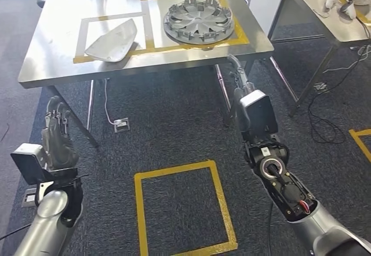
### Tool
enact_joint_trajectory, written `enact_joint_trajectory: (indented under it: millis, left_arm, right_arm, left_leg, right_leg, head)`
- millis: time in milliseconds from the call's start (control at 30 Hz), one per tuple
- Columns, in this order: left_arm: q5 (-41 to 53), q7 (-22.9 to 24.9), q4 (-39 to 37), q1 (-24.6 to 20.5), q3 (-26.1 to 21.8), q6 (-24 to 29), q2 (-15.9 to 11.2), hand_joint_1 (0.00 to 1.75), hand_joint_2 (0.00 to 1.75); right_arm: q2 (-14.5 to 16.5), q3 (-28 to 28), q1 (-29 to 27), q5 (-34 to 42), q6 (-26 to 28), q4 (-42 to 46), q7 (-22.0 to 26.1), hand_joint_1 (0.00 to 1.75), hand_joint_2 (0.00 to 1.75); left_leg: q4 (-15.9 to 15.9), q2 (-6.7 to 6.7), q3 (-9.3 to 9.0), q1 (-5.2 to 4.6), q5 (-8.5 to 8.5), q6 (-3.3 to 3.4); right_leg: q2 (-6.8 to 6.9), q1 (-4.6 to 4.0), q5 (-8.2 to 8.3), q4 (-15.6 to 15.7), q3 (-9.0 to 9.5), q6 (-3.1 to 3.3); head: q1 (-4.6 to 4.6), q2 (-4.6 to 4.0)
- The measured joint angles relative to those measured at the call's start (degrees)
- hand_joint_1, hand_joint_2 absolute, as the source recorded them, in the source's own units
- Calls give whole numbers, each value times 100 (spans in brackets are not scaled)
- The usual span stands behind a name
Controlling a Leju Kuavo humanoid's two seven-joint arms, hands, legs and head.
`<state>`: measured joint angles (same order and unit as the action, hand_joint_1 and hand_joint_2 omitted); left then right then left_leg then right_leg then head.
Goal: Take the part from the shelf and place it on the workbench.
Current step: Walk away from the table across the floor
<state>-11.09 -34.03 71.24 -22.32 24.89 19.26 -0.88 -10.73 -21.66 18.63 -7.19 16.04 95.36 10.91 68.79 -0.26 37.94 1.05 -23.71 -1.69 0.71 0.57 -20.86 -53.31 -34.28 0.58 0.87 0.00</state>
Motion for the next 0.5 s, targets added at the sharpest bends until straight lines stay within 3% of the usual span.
enact_joint_trajectory:
  millis: [67, 133, 200, 233, 300, 367, 400, 433, 500]
  left_arm:
    - [-11, 0, 3, -10, 0, 3, 0, 0, 0]
    - [-14, 1, 7, -21, 0, 23, 0, 0, 0]
    - [-18, 5, 8, -22, 1, 46, -1, 0, 0]
    - [-21, 10, 8, -21, 1, 54, 0, 0, 0]
    - [-28, 19, 8, -17, 2, 58, 1, 0, 0]
    - [-32, 28, 8, -5, 2, 62, 1, 0, 0]
    - [-33, 32, 8, 4, 2, 64, 1, 0, 0]
    - [-33, 35, 8, 12, 2, 65, 1, 0, 0]
    - [-34, 40, 11, 19, 2, 67, 1, 0, 0]
  right_arm:
    - [2, 4, 6, 29, -33, -9, 24, 0, 0]
    - [3, 13, 16, 50, -74, -14, 41, 0, 0]
    - [5, 17, 12, 84, -124, -18, 49, 0, 0]
    - [6, 21, 6, 102, -146, -22, 49, 0, 0]
    - [7, 40, -1, 120, -184, -29, 49, 0, 0]
    - [7, 56, -7, 129, -209, -38, 48, 0, 0]
    - [7, 59, -13, 133, -219, -44, 46, 0, 0]
    - [7, 60, -17, 138, -228, -51, 45, 0, 0]
    - [7, 67, -13, 154, -253, -61, 44, 0, 0]
  left_leg:
    - [-865, 1, -611, -10, -116, 38]
    - [-1405, 1, -926, -49, -342, 119]
    - [-1479, 13, -909, -60, -299, 229]
    - [-1487, 23, -888, -58, -260, 284]
    - [-1501, 49, -830, -50, -187, 364]
    - [-1493, 68, -762, -62, -134, 386]
    - [-1489, 81, -736, -68, -114, 383]
    - [-1483, 98, -720, -71, -101, 379]
    - [-1468, 142, -715, -73, -94, 367]
  right_leg:
    - [-5, -8, 72, -59, -108, -61]
    - [-8, -7, 143, -70, -139, -133]
    - [-12, 22, 173, -76, -170, -204]
    - [-19, 38, 93, -168, -228, -231]
    - [-37, 56, -311, -775, -477, -270]
    - [-48, 56, -747, -1655, -765, -302]
    - [-49, 55, -836, -1901, -814, -310]
    - [-48, 55, -808, -1890, -736, -308]
    - [-4, 50, -513, -1172, -260, -277]
  head:
    - [-17, 0]
    - [14, 0]
    - [26, 0]
    - [26, 0]
    - [77, 0]
    - [153, 0]
    - [177, 0]
    - [197, 0]
    - [245, 0]
